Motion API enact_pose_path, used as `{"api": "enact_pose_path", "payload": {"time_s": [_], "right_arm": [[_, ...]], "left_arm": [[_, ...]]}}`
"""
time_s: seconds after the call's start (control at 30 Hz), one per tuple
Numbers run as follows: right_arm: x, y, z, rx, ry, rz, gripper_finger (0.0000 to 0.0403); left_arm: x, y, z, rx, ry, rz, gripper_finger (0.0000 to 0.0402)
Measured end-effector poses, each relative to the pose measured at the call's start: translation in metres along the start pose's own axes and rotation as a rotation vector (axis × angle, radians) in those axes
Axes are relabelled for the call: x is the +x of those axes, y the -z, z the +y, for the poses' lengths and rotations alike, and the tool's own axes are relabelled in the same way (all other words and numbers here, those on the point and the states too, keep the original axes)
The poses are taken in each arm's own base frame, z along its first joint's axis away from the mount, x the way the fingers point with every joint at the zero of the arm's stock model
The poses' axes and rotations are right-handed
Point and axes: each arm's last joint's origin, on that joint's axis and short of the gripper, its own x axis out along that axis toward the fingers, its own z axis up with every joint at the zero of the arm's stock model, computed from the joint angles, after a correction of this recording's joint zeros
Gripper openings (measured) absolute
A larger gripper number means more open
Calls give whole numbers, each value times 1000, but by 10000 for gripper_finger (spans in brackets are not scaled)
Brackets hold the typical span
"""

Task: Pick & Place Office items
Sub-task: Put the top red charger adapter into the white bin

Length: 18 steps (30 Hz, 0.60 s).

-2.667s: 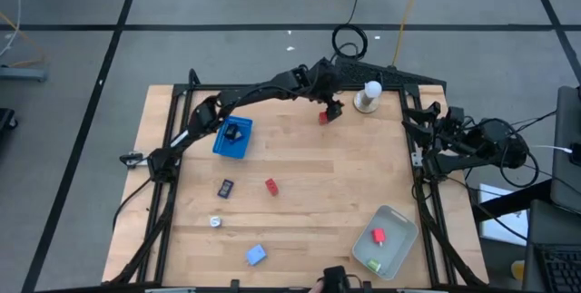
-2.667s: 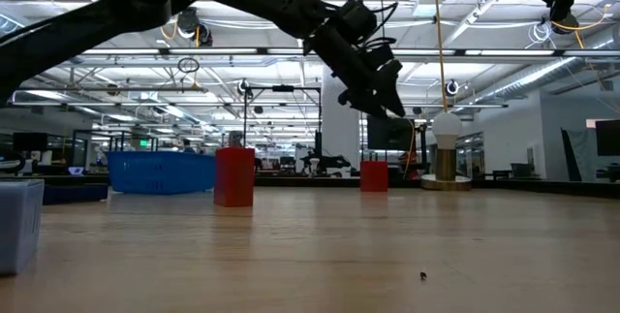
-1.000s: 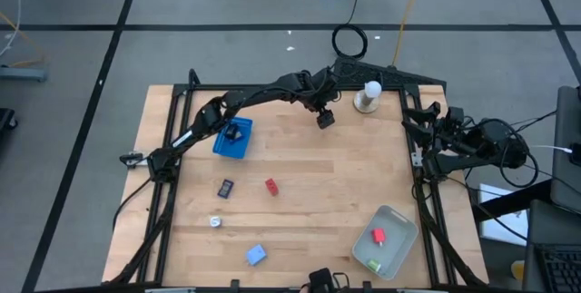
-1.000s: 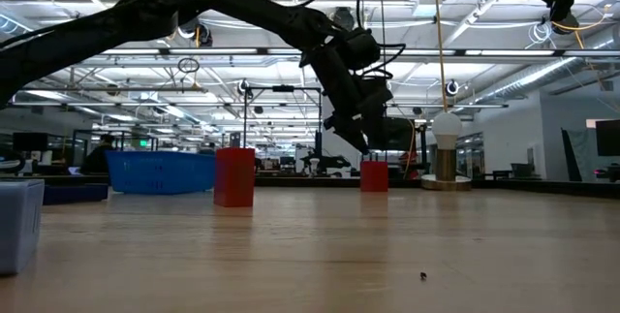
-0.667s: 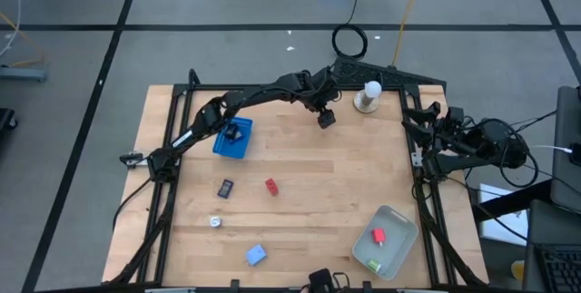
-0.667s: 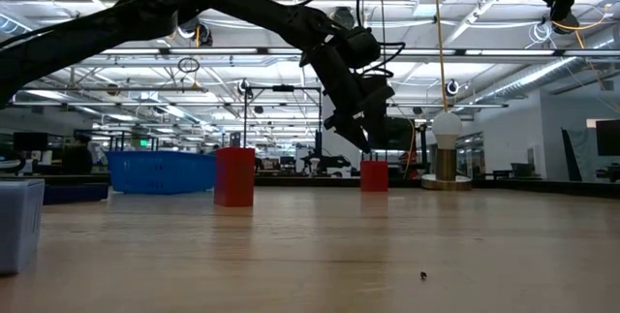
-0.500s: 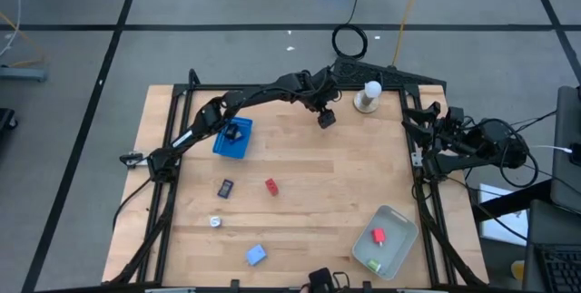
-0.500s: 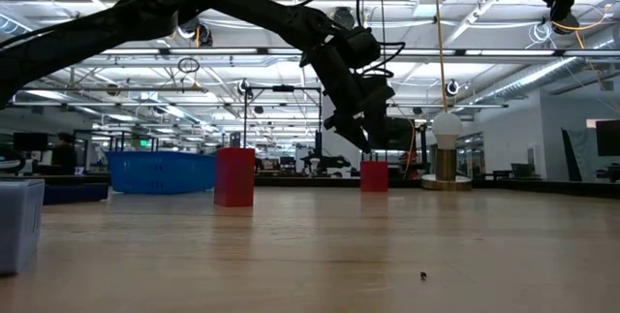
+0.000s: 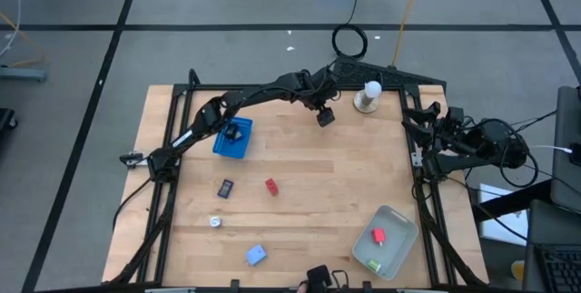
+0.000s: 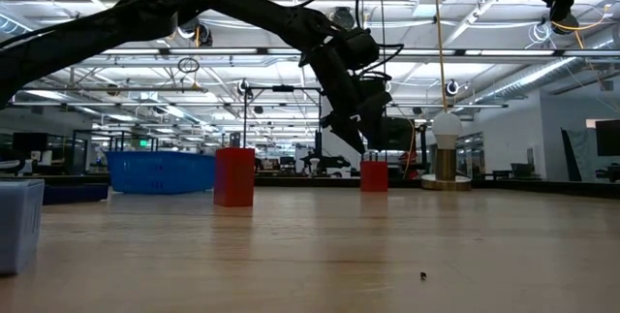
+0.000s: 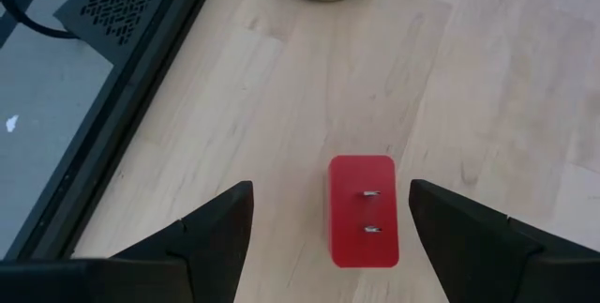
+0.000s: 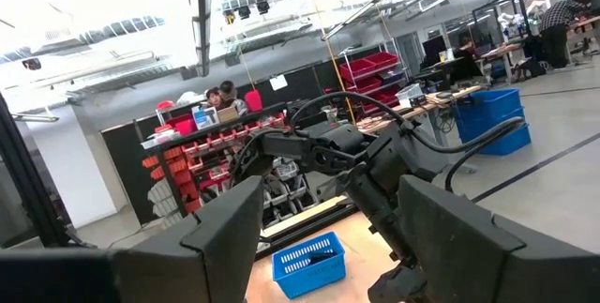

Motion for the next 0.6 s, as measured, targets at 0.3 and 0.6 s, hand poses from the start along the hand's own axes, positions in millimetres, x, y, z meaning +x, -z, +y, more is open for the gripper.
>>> {"api": "enact_pose_path", "payload": {"time_s": [0.3, 0.6], "right_arm": [[0, 0, 0, 0, 0, 0, 242], [0, 0, 0, -1, 0, 1, 242]], "left_arm": [[4, 1, 0, 0, -11, -2, 282], [5, 1, -2, 37, -32, 3, 282]]}}
